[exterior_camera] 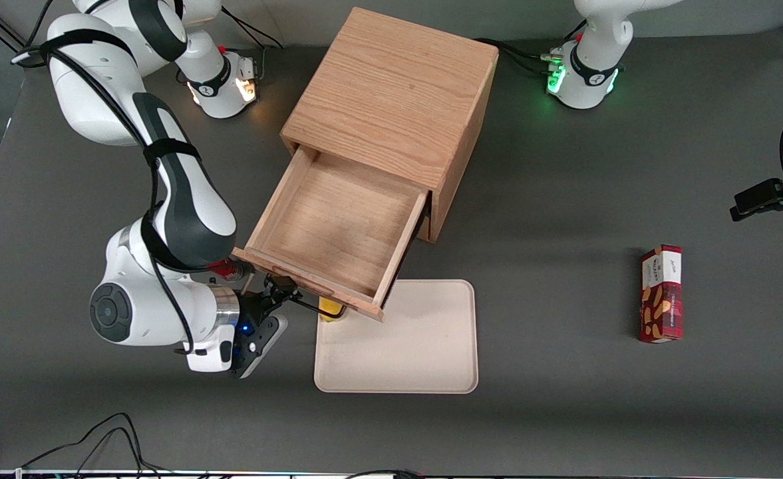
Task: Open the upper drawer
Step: 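Keep pulling the drawer handle further out with the right gripper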
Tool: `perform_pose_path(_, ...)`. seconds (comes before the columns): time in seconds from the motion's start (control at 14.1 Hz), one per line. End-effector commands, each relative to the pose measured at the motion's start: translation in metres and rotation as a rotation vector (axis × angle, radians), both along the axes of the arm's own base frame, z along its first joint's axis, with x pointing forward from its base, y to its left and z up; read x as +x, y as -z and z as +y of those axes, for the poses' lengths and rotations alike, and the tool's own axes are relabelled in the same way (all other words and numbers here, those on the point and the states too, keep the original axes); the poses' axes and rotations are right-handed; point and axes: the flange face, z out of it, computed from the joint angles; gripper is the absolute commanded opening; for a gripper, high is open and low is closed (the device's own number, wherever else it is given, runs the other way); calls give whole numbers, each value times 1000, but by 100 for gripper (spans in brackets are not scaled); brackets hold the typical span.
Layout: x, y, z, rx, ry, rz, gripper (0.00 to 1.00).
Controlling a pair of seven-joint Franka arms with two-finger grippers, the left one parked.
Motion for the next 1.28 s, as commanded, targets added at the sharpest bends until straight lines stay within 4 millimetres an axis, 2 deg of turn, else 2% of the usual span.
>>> perform_pose_path(0.0, 14, -6, -5, 26, 58, -32, 100)
perform_pose_path(0.5, 15, -12, -3, 36, 86, -39, 100)
perform_pose_path(0.85, 11, -52, -23, 34, 83, -22, 100)
perform_pose_path(1.0, 6, -74, -32, 29, 80, -20, 100)
perform_pose_path(1.21, -12, -122, -41, 11, 71, -20, 100)
